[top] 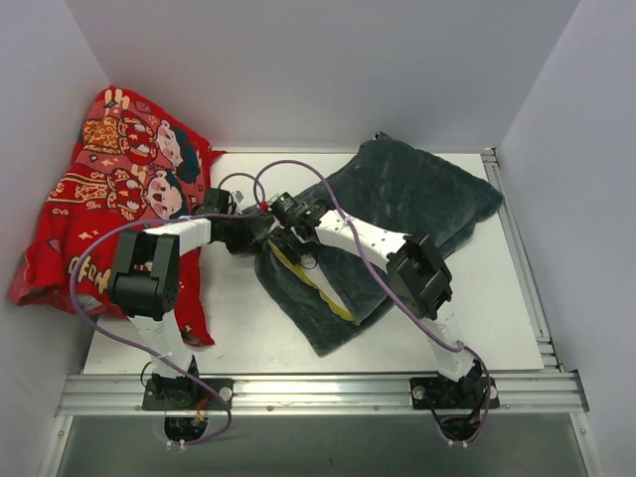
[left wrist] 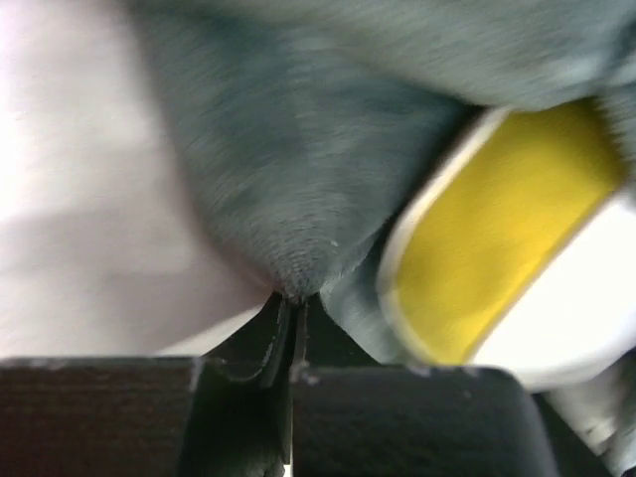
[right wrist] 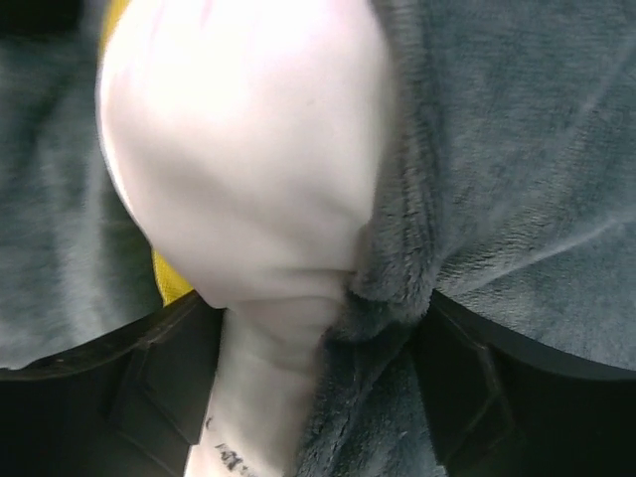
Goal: Put the pillow into the pillowcase
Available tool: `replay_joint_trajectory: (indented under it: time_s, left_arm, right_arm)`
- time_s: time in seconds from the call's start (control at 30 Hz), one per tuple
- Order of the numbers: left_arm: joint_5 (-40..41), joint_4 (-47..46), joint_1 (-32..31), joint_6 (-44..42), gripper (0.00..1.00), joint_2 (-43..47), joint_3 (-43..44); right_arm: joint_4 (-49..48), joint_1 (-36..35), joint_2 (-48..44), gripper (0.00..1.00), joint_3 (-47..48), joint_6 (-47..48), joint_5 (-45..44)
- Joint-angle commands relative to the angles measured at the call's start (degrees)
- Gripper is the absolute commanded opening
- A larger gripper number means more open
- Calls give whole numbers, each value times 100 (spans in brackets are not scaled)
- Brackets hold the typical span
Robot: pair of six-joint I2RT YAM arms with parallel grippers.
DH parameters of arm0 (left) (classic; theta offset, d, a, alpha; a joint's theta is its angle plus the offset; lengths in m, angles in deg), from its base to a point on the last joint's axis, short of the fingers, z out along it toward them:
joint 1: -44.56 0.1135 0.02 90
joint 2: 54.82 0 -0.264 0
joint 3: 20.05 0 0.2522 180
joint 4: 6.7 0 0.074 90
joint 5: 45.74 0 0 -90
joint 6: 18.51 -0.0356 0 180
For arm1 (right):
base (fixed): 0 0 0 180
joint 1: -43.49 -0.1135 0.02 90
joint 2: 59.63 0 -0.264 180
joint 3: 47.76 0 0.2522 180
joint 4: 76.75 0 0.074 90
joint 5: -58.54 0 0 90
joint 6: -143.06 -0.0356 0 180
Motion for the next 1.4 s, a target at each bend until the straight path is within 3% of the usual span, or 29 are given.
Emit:
replay_joint_trajectory:
  time_s: [0.0,0.13,0.3,0.37,0.4,0.5,0.63,0.8,0.97,1.17,1.27,1.37]
  left_arm:
    - [137,1102,364,-595,0,407,216]
    - [163,1896,786,-1237,0,1259,-81]
    - [207,2390,1130,-1721,0,1595,-399]
    - [129,2364,1112,-1669,0,1455,-356]
    - [93,2346,1103,-1651,0,1393,-311]
    - [-56,2136,1095,-1546,0,1191,-188]
    - [-355,1994,1033,-1405,0,883,14]
    - [-662,1670,1024,-1203,0,760,6]
    - [-689,1546,1024,-1176,0,786,-170]
    - [-689,1555,1033,-1273,0,874,-293]
    - [-680,1555,1033,-1343,0,953,-355]
    - [-611,1599,1086,-1457,0,1006,-381]
  right_arm:
    - [28,525,-212,67,-366,348,-848]
    - [-16,1150,-317,56,-199,629,-1191]
    - [-430,1205,-415,56,-366,815,-1578]
    - [-324,986,-361,62,-410,806,-1361]
    - [-254,923,-422,75,-523,788,-1185]
    - [-166,747,-1010,87,-699,622,-500]
    - [-51,405,-1783,81,-787,498,150]
    - [-16,18,-2040,75,-823,331,522]
    - [282,-421,-1329,86,-420,375,190]
    - [370,-449,-222,95,257,428,-452]
    - [370,-317,270,94,451,550,-901]
    - [370,-63,570,82,486,578,-1209]
